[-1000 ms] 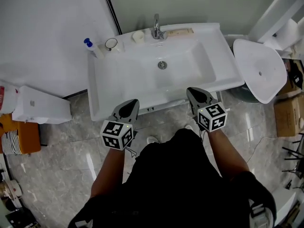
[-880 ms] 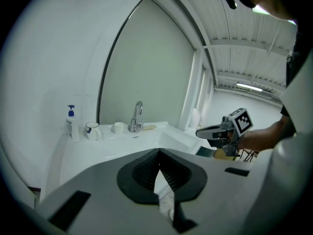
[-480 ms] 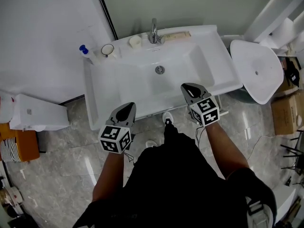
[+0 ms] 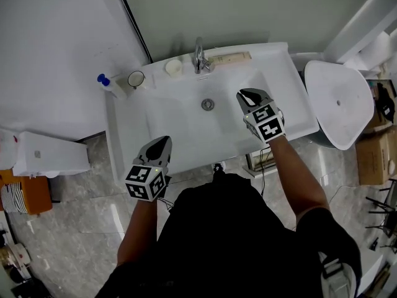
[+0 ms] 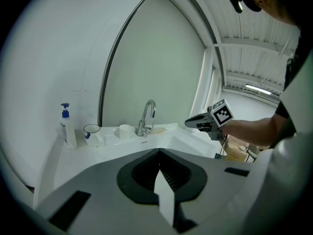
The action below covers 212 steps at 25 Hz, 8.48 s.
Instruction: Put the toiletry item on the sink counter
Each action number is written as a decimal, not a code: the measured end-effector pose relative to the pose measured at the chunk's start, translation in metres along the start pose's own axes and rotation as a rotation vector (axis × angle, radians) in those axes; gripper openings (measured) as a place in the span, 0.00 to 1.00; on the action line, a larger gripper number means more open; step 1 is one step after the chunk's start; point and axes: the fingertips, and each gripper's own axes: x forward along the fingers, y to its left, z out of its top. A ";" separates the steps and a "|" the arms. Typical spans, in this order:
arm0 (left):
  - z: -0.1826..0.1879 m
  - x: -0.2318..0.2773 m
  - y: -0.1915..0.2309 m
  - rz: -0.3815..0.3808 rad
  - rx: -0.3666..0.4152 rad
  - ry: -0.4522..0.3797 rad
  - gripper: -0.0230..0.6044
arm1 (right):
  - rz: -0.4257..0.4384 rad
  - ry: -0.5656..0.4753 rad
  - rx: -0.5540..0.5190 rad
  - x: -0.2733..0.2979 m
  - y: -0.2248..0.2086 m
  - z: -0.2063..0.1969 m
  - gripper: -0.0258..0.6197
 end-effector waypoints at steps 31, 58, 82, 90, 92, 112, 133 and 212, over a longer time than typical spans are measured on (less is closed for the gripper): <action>0.008 0.083 0.040 0.141 -0.076 0.117 0.03 | 0.152 0.395 -0.812 0.263 -0.143 -0.081 0.26; 0.006 0.065 0.035 0.148 -0.076 0.084 0.03 | 0.133 0.438 -0.897 0.252 -0.134 -0.078 0.06; -0.025 -0.020 -0.007 0.035 -0.008 0.023 0.03 | -0.061 0.411 -0.720 0.106 -0.092 -0.075 0.05; -0.044 -0.052 -0.022 -0.004 0.010 0.008 0.03 | -0.118 0.239 -0.309 0.025 -0.041 -0.061 0.05; -0.047 -0.059 -0.025 -0.010 0.015 0.005 0.03 | -0.124 0.182 -0.175 0.002 -0.027 -0.062 0.05; -0.077 -0.056 -0.097 -0.138 0.083 0.055 0.03 | -0.047 -0.141 0.399 -0.136 0.074 -0.091 0.05; -0.105 0.004 -0.202 0.041 -0.003 0.051 0.03 | 0.221 -0.079 0.346 -0.150 0.028 -0.175 0.05; -0.146 0.045 -0.277 0.158 -0.112 0.085 0.03 | 0.281 0.346 -0.294 -0.109 0.013 -0.407 0.04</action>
